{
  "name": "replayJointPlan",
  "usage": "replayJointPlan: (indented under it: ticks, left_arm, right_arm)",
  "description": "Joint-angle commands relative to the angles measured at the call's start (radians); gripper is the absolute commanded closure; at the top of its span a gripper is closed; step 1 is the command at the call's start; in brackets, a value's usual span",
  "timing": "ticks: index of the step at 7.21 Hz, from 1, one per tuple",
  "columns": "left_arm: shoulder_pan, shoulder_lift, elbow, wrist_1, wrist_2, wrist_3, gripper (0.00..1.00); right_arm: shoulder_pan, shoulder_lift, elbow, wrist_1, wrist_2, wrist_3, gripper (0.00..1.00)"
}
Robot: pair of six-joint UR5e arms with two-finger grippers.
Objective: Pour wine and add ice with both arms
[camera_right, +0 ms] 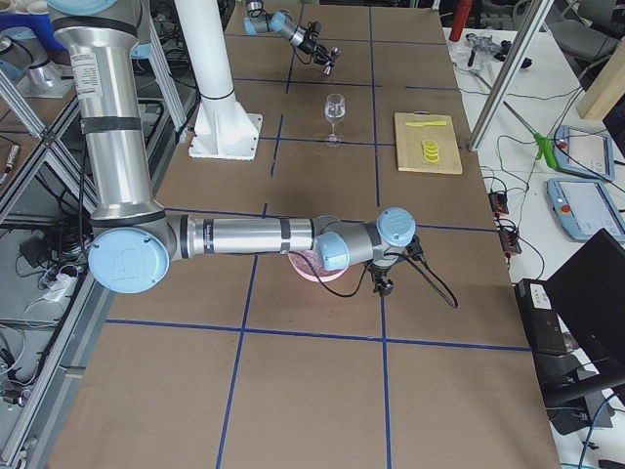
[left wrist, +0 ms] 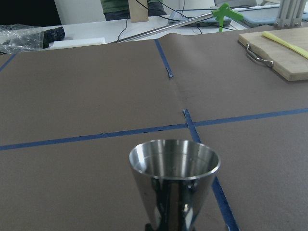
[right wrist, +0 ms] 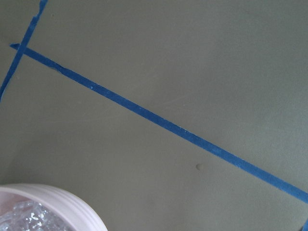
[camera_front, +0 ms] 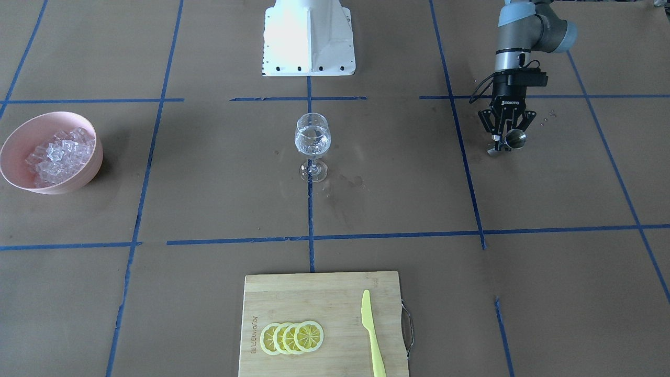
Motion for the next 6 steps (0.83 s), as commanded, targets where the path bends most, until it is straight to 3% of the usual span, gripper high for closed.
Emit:
replayJointPlan:
  ticks: [1, 4, 6]
  left_arm:
    - [0.023, 0.005, 0.023, -0.007, 0.168, -0.034, 1.00]
    - [0.032, 0.008, 0.073, -0.024, 0.293, -0.097, 1.00]
    - [0.052, 0.008, 0.110, -0.024, 0.328, -0.158, 1.00]
  right_arm:
    - [0.002, -0.003, 0.004, 0.001, 0.002, 0.000, 0.00]
    - [0.002, -0.011, 0.003, 0.001, 0.002, 0.002, 0.00]
    - [0.002, -0.011, 0.004, 0.001, 0.002, 0.002, 0.00]
